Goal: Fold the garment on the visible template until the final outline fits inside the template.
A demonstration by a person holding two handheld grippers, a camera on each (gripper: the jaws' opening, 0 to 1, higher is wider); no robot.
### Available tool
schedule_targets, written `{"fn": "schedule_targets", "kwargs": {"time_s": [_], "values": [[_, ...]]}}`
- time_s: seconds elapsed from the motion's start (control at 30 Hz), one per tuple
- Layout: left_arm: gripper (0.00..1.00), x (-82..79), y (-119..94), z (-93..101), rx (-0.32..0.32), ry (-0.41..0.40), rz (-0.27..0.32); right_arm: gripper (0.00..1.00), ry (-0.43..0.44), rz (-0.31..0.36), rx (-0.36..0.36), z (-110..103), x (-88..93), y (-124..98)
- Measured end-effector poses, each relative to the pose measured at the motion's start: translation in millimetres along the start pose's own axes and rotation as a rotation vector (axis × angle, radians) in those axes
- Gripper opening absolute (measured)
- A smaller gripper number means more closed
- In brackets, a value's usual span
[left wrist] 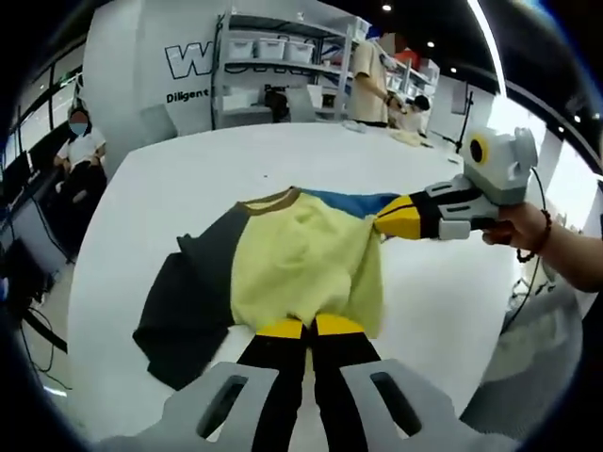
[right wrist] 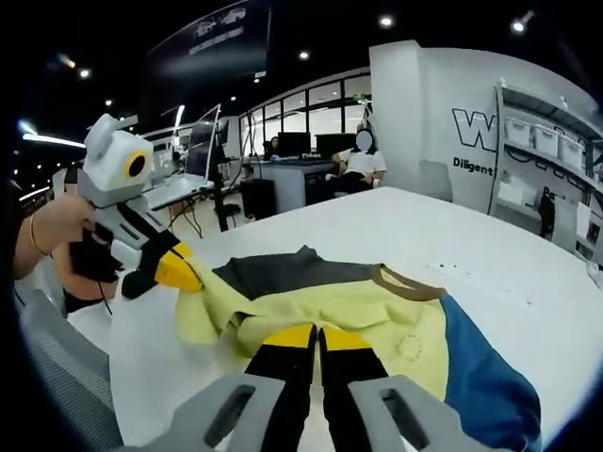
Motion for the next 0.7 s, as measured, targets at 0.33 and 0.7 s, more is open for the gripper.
{"fn": "schedule_targets", "kwargs": {"time_s": [0.33, 0.7], "values": [[0.01, -1.9, 26, -27.4, -0.096, -0.011, -0.011, 0.00, 0.057, -0.011, 0.040, 28, -3.0, 37], [0.01, 7.2, 57, -49.7, -0.183, 0.055, -0.108, 0.00, 0.093, -0.097, 0.082, 58, 12.6, 72]]}}
Point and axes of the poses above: the point that each gripper's makers call its tool centre point, and the gripper's own axes: y roughly forward along the fingers, z roughly to its right, x roughly out of its underside, the point moved 8 cm from there along -y, roughly backward along the fingers, and after that the axes turned 3 degrees about y, right-handed, at the moved point
